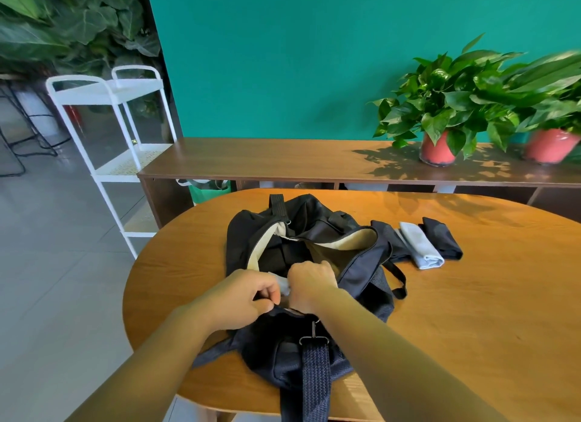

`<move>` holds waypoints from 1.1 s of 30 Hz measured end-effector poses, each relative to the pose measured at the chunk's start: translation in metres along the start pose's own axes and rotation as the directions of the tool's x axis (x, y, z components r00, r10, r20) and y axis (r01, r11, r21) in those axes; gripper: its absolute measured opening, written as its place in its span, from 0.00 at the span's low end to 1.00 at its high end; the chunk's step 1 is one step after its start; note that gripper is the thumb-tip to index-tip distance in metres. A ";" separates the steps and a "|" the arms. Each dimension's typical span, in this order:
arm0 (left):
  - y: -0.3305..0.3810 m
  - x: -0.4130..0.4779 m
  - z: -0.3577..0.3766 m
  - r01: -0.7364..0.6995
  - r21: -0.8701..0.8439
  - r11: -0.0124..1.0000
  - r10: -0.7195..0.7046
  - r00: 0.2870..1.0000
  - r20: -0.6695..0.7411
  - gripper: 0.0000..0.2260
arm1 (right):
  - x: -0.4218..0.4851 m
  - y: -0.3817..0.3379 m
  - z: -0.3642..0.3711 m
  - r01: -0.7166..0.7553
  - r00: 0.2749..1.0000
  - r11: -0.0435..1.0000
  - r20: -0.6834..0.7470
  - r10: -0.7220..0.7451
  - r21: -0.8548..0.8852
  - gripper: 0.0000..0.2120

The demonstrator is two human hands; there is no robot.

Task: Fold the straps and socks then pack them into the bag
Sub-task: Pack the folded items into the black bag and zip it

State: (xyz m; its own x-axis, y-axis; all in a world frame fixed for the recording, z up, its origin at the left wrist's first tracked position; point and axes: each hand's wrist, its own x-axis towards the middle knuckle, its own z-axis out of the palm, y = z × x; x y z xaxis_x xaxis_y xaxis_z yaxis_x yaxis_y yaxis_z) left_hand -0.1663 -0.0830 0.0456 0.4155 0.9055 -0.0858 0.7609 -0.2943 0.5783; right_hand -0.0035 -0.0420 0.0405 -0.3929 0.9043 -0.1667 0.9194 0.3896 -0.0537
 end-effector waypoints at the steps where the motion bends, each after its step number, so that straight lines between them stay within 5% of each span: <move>1: -0.001 -0.001 0.000 0.019 0.007 1.000 -0.019 1.000 0.010 0.09 | 0.003 0.006 0.000 -0.046 0.997 0.989 0.062 0.038 0.144 0.14; 4: -0.005 -0.003 0.005 0.053 -0.025 0.998 -0.054 0.998 -0.021 0.08 | 0.009 0.020 -0.005 -0.152 0.983 0.907 0.152 0.099 0.393 0.10; 9: -0.003 -0.001 0.012 0.010 -0.148 0.989 -0.048 0.965 -0.257 0.08 | 0.003 0.028 -0.003 -0.245 0.968 0.945 0.116 0.225 0.215 0.11; 12: -0.001 0.002 0.016 0.035 0.096 0.995 0.027 0.817 -0.576 0.07 | 0.002 0.026 -0.005 -0.277 0.953 0.945 0.173 0.248 0.173 0.12; 14: 0.001 0.003 0.018 0.125 0.201 0.972 0.035 0.766 -0.642 0.06 | 0.003 0.025 -0.009 -0.286 0.943 0.945 0.221 0.248 0.160 0.11; 18: 0.006 0.005 0.032 0.138 0.339 0.931 0.051 0.869 -0.492 0.05 | 0.004 0.026 -0.010 -0.306 0.931 0.939 0.254 0.261 0.155 0.10; 22: 0.007 0.010 0.031 0.250 0.340 0.907 -0.063 0.877 -0.477 0.09 | 0.005 0.025 -0.006 -0.316 0.924 0.941 0.264 0.276 0.120 0.09; 28: 0.004 0.014 0.025 0.181 0.367 0.912 -0.031 0.925 -0.379 0.11 | 0.010 0.024 -0.004 -0.322 0.911 0.945 0.289 0.295 0.050 0.15; 33: 0.005 0.015 0.026 0.169 0.408 0.897 -0.024 0.941 -0.337 0.16 | 0.013 0.026 -0.012 -0.112 0.982 0.988 0.167 0.093 0.104 0.17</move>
State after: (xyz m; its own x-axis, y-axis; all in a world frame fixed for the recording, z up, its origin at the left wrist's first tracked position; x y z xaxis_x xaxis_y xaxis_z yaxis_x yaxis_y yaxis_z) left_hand -0.1434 -0.0792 0.0268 0.2051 0.9623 0.1786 0.9561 -0.2360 0.1737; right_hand 0.0155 -0.0178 0.0486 -0.2971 0.8950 -0.3328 0.9542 0.2658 -0.1373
